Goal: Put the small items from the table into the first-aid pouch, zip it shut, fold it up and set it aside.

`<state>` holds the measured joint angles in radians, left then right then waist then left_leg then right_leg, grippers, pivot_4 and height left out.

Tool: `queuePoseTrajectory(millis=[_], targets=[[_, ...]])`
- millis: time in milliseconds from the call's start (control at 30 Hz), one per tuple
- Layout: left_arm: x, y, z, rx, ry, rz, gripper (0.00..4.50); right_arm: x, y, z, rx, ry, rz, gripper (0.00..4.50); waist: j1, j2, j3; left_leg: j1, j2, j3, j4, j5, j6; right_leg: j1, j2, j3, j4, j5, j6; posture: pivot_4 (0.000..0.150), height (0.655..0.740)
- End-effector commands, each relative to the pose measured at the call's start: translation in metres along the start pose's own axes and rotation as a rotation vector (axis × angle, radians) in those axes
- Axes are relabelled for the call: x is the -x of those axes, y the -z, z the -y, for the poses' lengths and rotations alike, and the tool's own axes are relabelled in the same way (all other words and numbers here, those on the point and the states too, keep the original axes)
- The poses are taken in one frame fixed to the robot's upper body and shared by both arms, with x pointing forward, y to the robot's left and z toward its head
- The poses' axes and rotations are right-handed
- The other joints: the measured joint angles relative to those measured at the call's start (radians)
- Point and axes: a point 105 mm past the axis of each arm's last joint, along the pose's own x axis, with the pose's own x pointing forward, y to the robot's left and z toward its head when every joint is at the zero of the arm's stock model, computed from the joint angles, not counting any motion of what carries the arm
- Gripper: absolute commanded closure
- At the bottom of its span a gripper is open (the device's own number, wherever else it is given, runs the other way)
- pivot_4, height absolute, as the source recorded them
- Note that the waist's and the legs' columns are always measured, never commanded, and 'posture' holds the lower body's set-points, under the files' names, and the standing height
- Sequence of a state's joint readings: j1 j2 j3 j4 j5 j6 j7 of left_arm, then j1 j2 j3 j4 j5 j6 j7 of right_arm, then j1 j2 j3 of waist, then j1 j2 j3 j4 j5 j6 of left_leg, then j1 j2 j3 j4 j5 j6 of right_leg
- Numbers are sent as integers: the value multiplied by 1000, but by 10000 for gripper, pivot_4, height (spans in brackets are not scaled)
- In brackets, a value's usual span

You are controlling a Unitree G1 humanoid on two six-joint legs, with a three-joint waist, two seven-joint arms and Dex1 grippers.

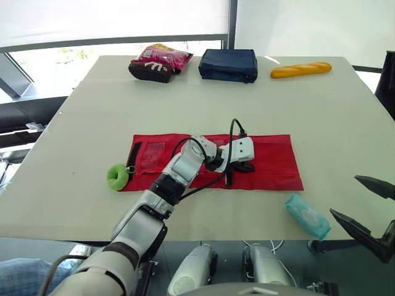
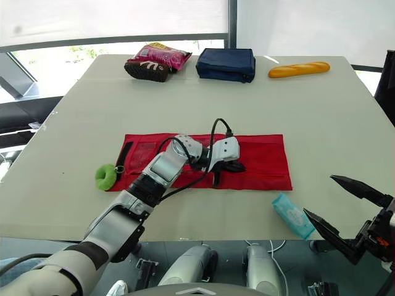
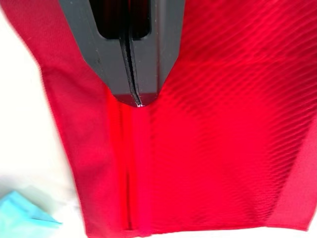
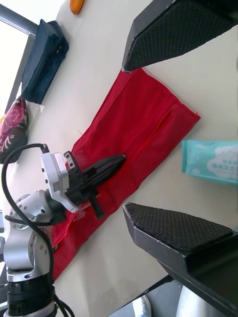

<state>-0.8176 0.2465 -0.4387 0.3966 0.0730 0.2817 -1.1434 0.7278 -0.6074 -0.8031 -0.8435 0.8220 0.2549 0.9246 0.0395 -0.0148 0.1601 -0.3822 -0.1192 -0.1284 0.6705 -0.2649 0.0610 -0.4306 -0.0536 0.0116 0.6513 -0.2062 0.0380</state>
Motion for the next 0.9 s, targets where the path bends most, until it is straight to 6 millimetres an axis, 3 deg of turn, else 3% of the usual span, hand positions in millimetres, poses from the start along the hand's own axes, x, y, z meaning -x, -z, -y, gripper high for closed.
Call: queuePoseTrajectory(millis=[33, 167, 267, 500, 533, 733, 900], targets=[[4, -13, -7, -54, -31, 46, 44752, 0, -4, 0, 26, 4, 12, 0, 0, 0, 0, 0, 0, 0, 0, 0, 0, 0, 0, 0, 0, 0, 0, 1500, 7293], [-4, -28, -7, -70, -33, 111, 44752, 0, -3, 0, 26, 4, 13, 0, 1, 0, 0, -1, 0, 0, 0, 0, 0, 0, 0, 0, -2, 0, 0, 1500, 7293], [-12, -32, -6, -109, -44, 114, 37534, 0, -3, 0, 25, 4, 12, 0, 2, 0, 0, -1, 0, 0, 0, 0, 0, 0, 0, 0, -3, 0, 0, 1500, 7293], [-36, -43, 5, -179, -56, 148, 7508, 0, -3, -1, 23, 6, 13, 0, 2, 0, 0, -1, 0, 0, 0, 0, 0, 0, 0, -1, -3, 1, 1, 1500, 7293], [-40, -45, 6, -187, -65, 154, 811, 0, -3, -2, 23, 6, 13, 0, 2, 0, 0, -1, 0, 0, 0, 0, 0, 0, 0, -1, -4, 1, 1, 1500, 7293], [-56, -47, 11, -190, -94, 147, 159, 0, -2, -2, 24, 8, 13, 0, 1, 0, 0, -2, 0, 0, 0, 0, 0, 0, 0, 0, -4, 1, 1, 1500, 7293], [-56, -29, 2, -194, -162, 53, 159, 0, -2, -3, 24, 4, 14, 0, 1, 0, 0, -2, 0, 0, 0, 0, 1, 0, 0, 0, -4, 1, 2, 1500, 7293]])
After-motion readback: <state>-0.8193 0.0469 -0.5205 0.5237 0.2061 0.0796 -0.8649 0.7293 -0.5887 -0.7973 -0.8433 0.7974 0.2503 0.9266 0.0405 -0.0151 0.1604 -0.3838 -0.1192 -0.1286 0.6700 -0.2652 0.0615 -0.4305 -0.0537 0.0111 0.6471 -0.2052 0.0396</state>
